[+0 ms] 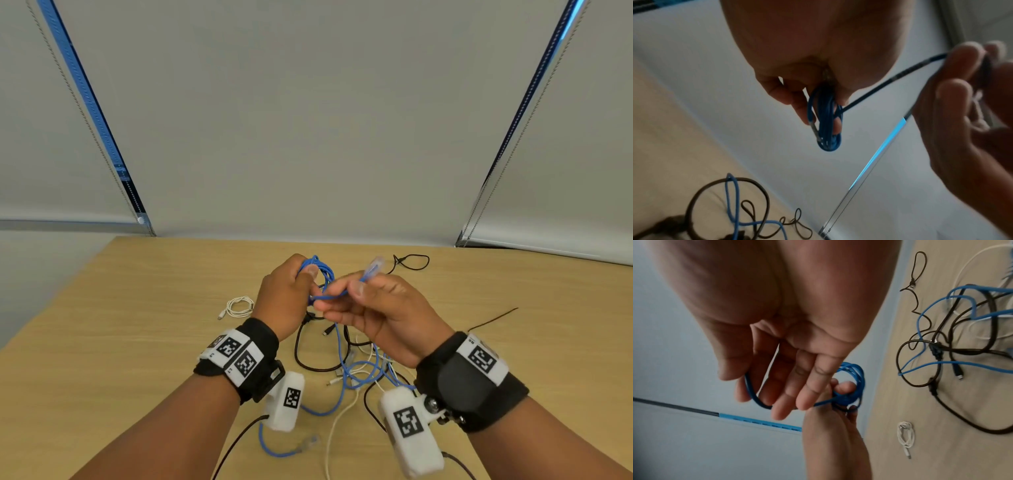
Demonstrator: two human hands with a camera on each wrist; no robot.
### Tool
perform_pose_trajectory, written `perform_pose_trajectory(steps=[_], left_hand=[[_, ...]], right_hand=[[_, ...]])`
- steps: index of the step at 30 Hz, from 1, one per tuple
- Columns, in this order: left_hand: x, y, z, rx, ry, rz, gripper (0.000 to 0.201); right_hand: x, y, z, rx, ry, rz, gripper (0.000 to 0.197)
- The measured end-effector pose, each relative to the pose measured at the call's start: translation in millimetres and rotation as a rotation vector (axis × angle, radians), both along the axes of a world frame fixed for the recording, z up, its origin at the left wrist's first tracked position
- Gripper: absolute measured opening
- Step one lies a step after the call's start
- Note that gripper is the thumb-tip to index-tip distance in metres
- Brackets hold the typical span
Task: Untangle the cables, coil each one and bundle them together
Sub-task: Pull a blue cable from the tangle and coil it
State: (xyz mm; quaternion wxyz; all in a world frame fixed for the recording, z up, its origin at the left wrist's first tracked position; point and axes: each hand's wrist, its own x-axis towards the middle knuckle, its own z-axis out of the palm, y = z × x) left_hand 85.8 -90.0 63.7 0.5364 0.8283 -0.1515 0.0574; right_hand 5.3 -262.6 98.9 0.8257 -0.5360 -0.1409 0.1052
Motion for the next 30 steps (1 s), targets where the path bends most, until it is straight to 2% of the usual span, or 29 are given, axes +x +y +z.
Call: perform_pose_trajectory(steps=[2,7,10,13,15,19,22,25,27,29,30], left_hand=[[-2,0,-1,0.004,0.008,-0.083,0.027],[-14,0,-5,-0.297,0.240,-0.253,0.044],[-20,0,-6,-0.368,0.310,-0.349,0.049],[-21,3,-4,-0.423,0.332,-0.490,0.042],[-20,5,-2,-0.465,0.343,-0.510,0.032],[-14,13,0,-0.574,0.415,-0.388,0.028],[-10,12,-1,-0.612,0.471,-0.351,0.028],[-11,8,-3,-0.571,0.485,-0.377,0.032],[-10,8,-5,-0.530,0.467,-0.382,0.034],[-9,10,-5,-0.511,0.456,-0.364,0.033],[-9,12,-5,-0.501,0.452,-0.353,0.033]], right_hand=[[8,-4,10,0.074,0.005,-0.052,0.023],[33,-19,28,0.104,0.104,-0.334,0.005],[44,-28,26,0.103,0.157,-0.421,0.019],[49,-36,20,0.062,0.204,-0.457,0.023],[51,-43,14,-0.084,0.194,-0.460,0.025],[44,-56,5,-0.782,0.020,-0.385,0.025],[41,-48,4,-0.969,-0.075,-0.239,0.013],[42,-34,9,-1.110,-0.221,-0.249,0.005],[43,-31,15,-1.227,-0.299,-0.267,0.021],[42,-29,20,-1.301,-0.358,-0.179,0.044],[41,-28,20,-1.324,-0.380,-0.123,0.049]])
